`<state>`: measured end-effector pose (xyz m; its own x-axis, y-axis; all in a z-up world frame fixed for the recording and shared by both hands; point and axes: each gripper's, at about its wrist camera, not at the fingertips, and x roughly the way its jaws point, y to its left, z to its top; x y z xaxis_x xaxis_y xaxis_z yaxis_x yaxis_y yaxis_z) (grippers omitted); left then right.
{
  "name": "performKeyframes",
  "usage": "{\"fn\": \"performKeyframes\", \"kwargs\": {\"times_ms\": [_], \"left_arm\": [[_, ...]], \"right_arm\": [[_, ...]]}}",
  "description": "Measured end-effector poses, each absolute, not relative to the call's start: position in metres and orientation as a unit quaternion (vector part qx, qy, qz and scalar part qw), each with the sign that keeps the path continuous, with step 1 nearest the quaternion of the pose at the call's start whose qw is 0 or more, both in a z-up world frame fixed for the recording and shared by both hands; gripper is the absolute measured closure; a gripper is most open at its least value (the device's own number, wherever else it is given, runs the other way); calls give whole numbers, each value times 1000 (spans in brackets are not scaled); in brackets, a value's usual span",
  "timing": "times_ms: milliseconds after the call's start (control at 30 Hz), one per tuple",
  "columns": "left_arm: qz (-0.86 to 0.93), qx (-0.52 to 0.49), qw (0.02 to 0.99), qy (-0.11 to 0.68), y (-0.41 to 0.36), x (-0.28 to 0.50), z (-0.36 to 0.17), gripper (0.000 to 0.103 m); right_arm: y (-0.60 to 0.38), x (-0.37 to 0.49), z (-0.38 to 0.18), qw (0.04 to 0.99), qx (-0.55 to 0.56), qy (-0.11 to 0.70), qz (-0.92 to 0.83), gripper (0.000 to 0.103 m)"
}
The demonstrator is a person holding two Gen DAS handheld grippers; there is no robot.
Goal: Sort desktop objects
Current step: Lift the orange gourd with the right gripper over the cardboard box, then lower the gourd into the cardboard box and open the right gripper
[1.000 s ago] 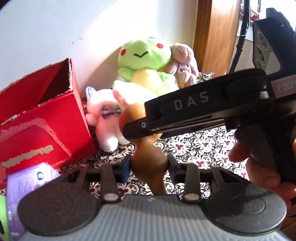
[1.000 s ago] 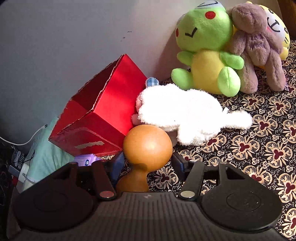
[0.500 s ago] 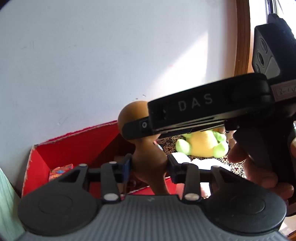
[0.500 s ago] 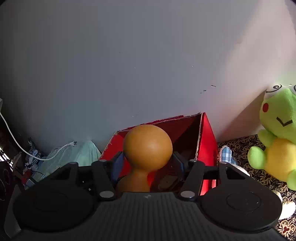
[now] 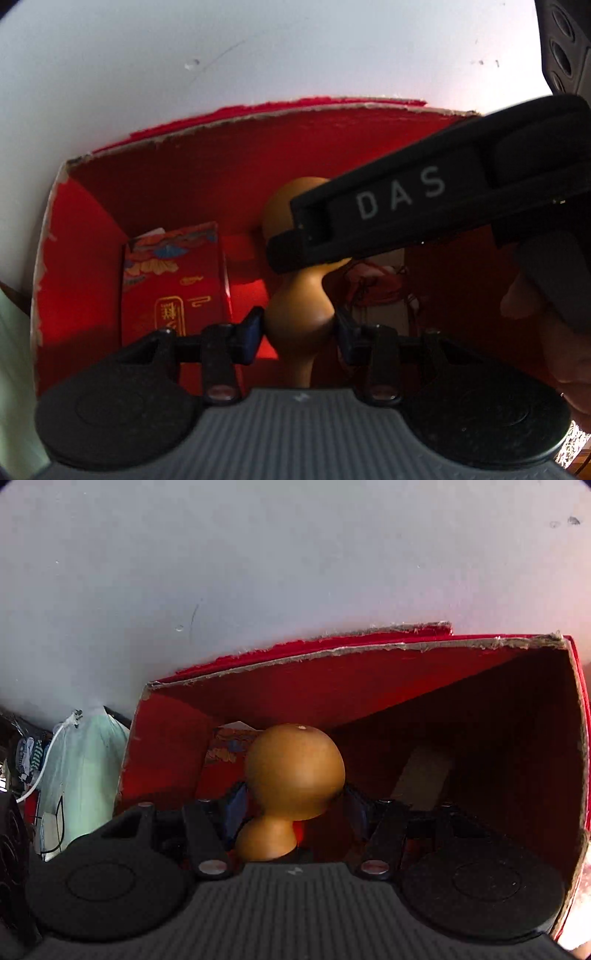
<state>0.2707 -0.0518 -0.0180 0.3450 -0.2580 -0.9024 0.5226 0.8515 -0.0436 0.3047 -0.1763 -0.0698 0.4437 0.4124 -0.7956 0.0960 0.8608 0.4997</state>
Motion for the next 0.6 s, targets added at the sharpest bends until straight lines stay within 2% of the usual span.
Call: {"fn": "performKeyframes", "kwargs": {"times_ms": [100, 200, 400, 500, 600], "left_arm": [[-234, 152, 803, 527, -59, 272, -28, 64], [-216, 195, 801, 523, -69, 269, -30, 45], [-221, 204, 804, 513, -72, 268, -33, 45], [-221, 207, 806, 509, -71, 268, -33, 45], [-223, 202, 806, 510, -72, 269, -33, 45]], "right_arm": [[-169, 313, -82, 808, 215, 541, 91, 44], [-167, 322, -94, 798, 209, 558, 87, 44], [-166, 327, -107, 782, 250, 561, 109, 46], [-166, 325, -107, 772, 269, 561, 131, 40], [-171, 318, -101, 782, 261, 554, 117, 43]]}}
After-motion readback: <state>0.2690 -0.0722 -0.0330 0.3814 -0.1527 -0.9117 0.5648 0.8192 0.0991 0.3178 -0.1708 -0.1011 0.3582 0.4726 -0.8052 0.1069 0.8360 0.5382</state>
